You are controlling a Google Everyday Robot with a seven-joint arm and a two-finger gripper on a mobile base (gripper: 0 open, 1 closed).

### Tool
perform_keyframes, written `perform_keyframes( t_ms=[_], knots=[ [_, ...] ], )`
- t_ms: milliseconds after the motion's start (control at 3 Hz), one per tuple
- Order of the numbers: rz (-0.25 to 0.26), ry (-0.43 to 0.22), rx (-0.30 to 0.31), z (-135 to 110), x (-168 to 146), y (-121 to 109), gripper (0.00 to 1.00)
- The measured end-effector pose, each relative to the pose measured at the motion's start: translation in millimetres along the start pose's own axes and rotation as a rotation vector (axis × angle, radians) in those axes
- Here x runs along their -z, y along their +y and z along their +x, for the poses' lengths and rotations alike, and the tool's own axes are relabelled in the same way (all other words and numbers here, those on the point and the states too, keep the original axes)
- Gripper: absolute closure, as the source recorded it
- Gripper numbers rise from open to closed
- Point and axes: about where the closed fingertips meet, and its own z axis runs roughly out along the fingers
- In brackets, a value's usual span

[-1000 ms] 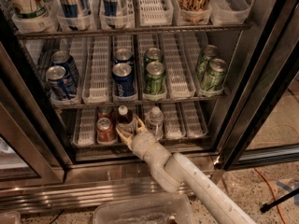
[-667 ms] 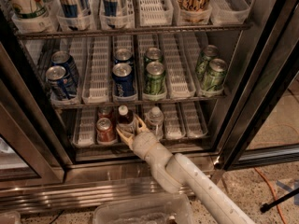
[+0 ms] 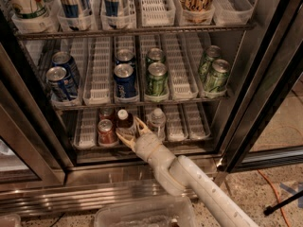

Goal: Pick blue plastic bottle from bottom shelf of fridge

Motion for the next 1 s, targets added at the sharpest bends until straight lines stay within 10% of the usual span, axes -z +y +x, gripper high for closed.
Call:
perform_keyframes(
  t_ms=[1000],
  knots=[
    [-0.067, -0.056, 0.068, -59, 17, 7, 1.0]
  ],
)
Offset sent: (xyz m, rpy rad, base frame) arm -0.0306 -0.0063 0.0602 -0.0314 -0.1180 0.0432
